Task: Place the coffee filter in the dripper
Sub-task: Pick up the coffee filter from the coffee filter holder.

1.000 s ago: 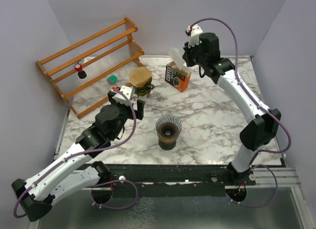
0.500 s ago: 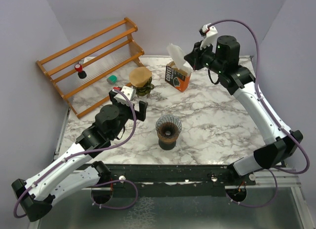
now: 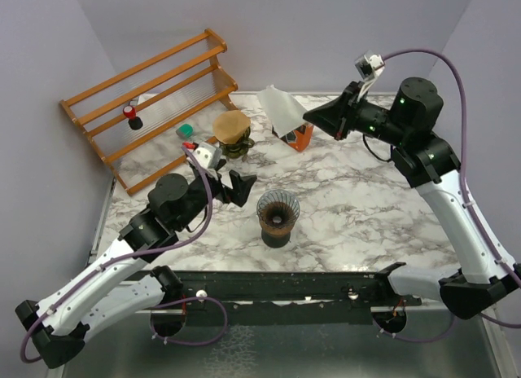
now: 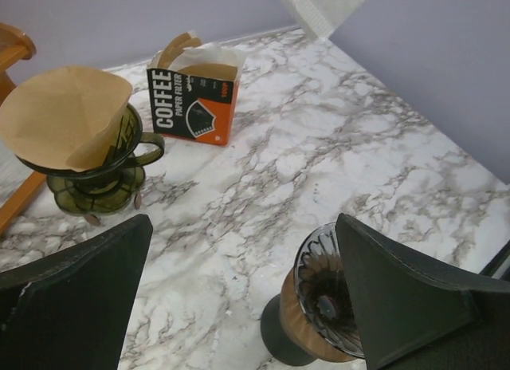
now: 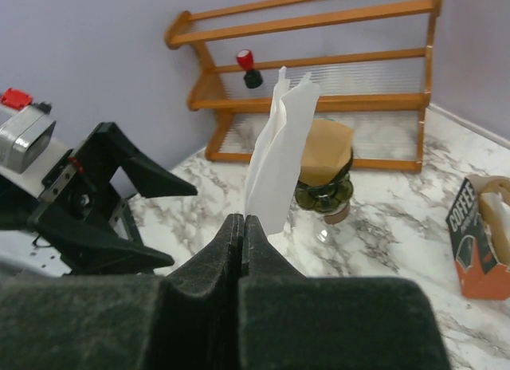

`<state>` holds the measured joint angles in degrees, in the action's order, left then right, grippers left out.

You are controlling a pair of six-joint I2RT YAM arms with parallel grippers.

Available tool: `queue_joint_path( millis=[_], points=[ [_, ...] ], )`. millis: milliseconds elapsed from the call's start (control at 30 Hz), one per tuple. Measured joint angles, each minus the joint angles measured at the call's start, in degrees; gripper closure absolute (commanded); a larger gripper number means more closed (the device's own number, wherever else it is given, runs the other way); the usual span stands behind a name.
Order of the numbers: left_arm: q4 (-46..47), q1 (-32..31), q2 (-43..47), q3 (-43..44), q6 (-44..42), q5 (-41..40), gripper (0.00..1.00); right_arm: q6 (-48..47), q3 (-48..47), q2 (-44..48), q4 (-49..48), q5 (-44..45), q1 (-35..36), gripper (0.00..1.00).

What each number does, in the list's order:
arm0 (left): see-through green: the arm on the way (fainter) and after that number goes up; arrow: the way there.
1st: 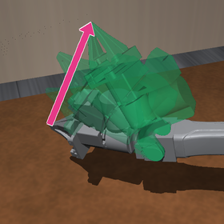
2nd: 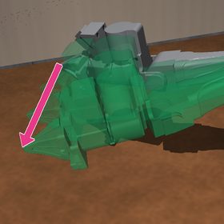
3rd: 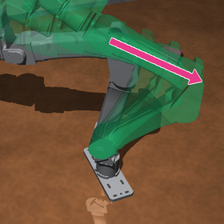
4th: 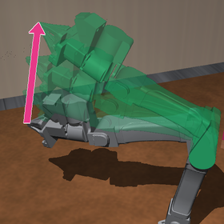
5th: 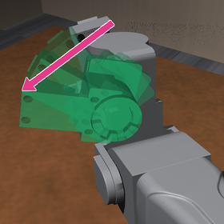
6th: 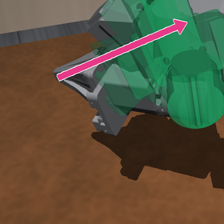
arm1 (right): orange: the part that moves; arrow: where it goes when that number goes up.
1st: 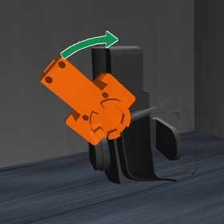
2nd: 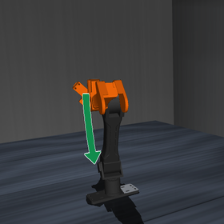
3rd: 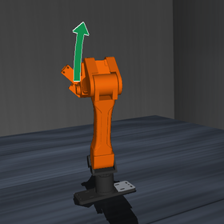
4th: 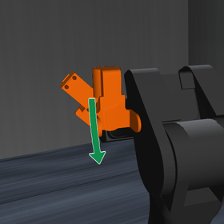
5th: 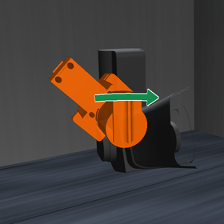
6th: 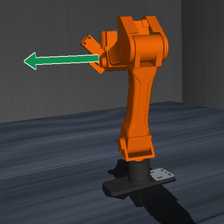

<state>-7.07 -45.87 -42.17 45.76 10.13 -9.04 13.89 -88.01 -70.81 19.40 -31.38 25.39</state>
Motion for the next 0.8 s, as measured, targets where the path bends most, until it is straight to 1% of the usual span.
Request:
queue_joint_path(
  millis=[167,333,533,800],
  points=[
    [-1.75,0.0,1.16,3.78,1.64,3.89,0.01,2.27,0.5,2.75,0.61,-7.34,0.0,0.99],
    [-5.29,0.0,2.93,9.29,1.11,8.33,0.01,3.76,0.48,3.93,3.1,-14.67,0.0,0.99],
    [-10.64,0.0,4.42,16.92,-1.88,12.0,0.01,4.37,0.46,3.96,7.87,-22.36,0.0,0.99],
    [-16.55,0.0,3.39,24.22,-6.38,14.91,0.01,5.4,0.2,1.79,14.73,-28.26,0.09,0.99]
  ],
)
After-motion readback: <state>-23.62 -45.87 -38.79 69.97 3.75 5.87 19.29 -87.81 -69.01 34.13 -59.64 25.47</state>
